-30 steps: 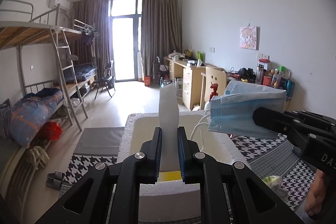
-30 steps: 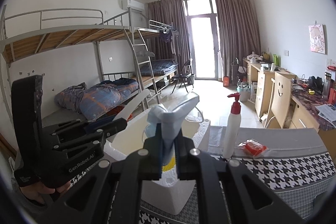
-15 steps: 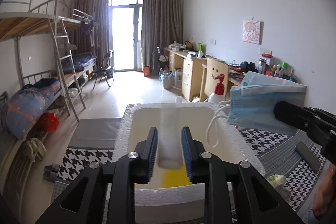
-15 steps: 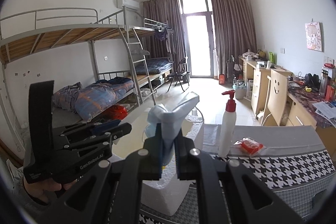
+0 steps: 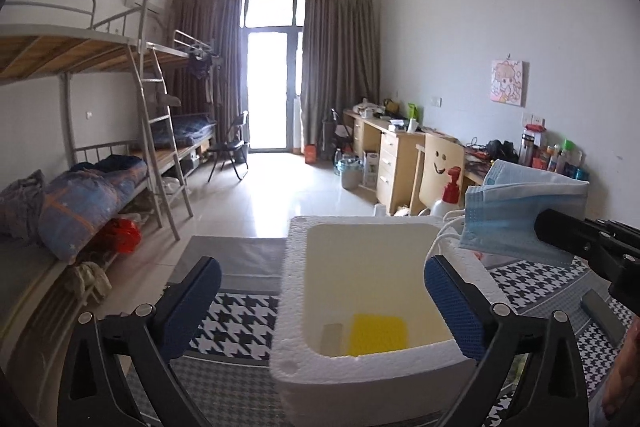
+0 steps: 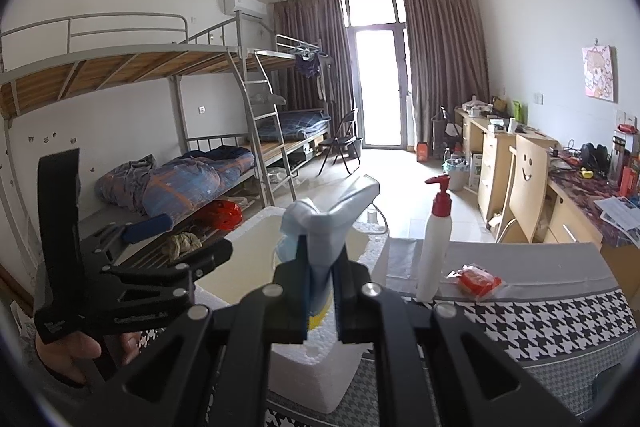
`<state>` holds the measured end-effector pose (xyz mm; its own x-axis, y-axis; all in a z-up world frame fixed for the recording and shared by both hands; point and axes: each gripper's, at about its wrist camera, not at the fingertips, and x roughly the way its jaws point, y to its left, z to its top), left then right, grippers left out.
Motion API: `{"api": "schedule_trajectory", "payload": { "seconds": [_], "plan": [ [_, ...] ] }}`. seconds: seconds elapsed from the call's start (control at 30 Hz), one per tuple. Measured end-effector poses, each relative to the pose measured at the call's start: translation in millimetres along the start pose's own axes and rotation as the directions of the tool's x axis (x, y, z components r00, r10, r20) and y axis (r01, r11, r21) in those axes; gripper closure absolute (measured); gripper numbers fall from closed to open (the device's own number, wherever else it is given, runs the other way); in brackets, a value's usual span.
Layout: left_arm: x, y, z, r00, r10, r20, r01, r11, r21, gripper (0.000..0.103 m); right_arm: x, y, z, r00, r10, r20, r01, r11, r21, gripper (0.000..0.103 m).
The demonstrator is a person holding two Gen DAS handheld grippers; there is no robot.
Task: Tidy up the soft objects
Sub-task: 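Lower the blue mask into the foam box and open the right tool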
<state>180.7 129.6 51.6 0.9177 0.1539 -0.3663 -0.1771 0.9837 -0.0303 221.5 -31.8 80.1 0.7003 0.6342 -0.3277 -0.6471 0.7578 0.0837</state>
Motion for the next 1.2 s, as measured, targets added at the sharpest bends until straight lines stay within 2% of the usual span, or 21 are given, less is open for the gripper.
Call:
{"api": "schedule_trajectory", "payload": {
  "seconds": [0.63,1.2],
  "plan": [
    [-18.7,31.3,-6.2,0.996,0.08,0.039,-0.079,0.996,-0.041,0.001,24.9,19.6,4.6,0.998,0.044,-0.037,-0.045,0.998,-0.035,0.091],
    [-25.4,46.6,-12.9,0.994,0.096,0.042,-0.094,0.994,-0.053,0.001,52.6,23.9,2.3,0.992,0.031,-0.124,-0.035,0.999,-0.028,0.091]
  ]
}}
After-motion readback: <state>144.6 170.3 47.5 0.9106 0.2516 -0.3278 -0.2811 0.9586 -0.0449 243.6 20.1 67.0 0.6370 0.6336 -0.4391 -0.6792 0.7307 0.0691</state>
